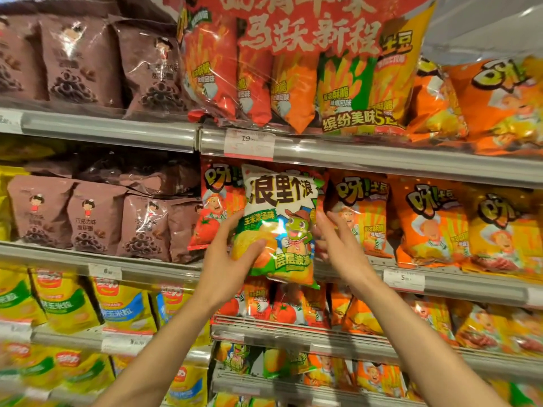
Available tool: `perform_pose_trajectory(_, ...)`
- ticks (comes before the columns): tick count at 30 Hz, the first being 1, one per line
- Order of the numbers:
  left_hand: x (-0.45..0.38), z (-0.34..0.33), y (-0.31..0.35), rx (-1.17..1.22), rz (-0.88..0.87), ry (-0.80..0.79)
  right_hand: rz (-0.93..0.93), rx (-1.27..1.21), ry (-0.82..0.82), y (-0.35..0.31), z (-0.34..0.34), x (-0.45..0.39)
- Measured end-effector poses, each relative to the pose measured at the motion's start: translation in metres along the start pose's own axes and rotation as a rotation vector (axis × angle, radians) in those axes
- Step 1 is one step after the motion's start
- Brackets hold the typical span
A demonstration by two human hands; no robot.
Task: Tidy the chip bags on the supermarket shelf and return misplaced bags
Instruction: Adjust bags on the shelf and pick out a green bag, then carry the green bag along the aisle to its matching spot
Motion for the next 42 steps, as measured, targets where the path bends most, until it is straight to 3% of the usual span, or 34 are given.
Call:
perform_pose_trajectory(2, -0.001, -0.019, 0.004, 0.028, 0.0, -0.072, -0.046, -0.076, -0.08, 0.009, -0.001, 0.0)
perform_pose_trajectory(6, -0.005, -0.038, 0.007, 0.055, -0.011, -0.222, -0.047, -0.153, -0.05, 0.021, 0.016, -0.009)
perform_pose_trajectory(12, -0.052, 0.022, -0.021, -0.499, -0.202, 0.088, -0.132, -0.181, 0.021, 0.027, 0.039, -0.019)
perform_pose_trajectory(16, -0.073, 0.032, -0.053, -0.65, -0.024, -0.07, -0.1, -0.174, 0.045, 0.023, 0.041, -0.015)
perform_pose_trajectory(21, -0.076, 0.013, -0.066, -0.718, -0.076, -0.132, -0.094, -0.151, 0.086, 0.028, 0.047, -0.017)
perform_pose_trajectory(30, -0.075, 0.002, -0.067, -0.707, -0.087, -0.186, -0.166, -0.227, 0.107, 0.044, 0.06, -0.03)
perform_pose_trajectory(36, -0.056, 0.007, -0.035, -0.606, -0.289, 0.042, -0.171, -0.236, 0.145, 0.057, 0.06, -0.031)
perform_pose_trajectory(42, -0.028, -0.054, -0.003, -0.136, -0.058, -0.294, -0.163, -0.274, 0.113, 0.074, 0.054, -0.029)
Point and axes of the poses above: each hand's wrist, its own x-axis away from the middle knuckle, its own z-axis out of the back of the hand, y = z × x, the point moved 4 cm from there along -x, towards the middle knuckle, and after that the axes turned 12 degrees about -z, right-handed, at the moved point
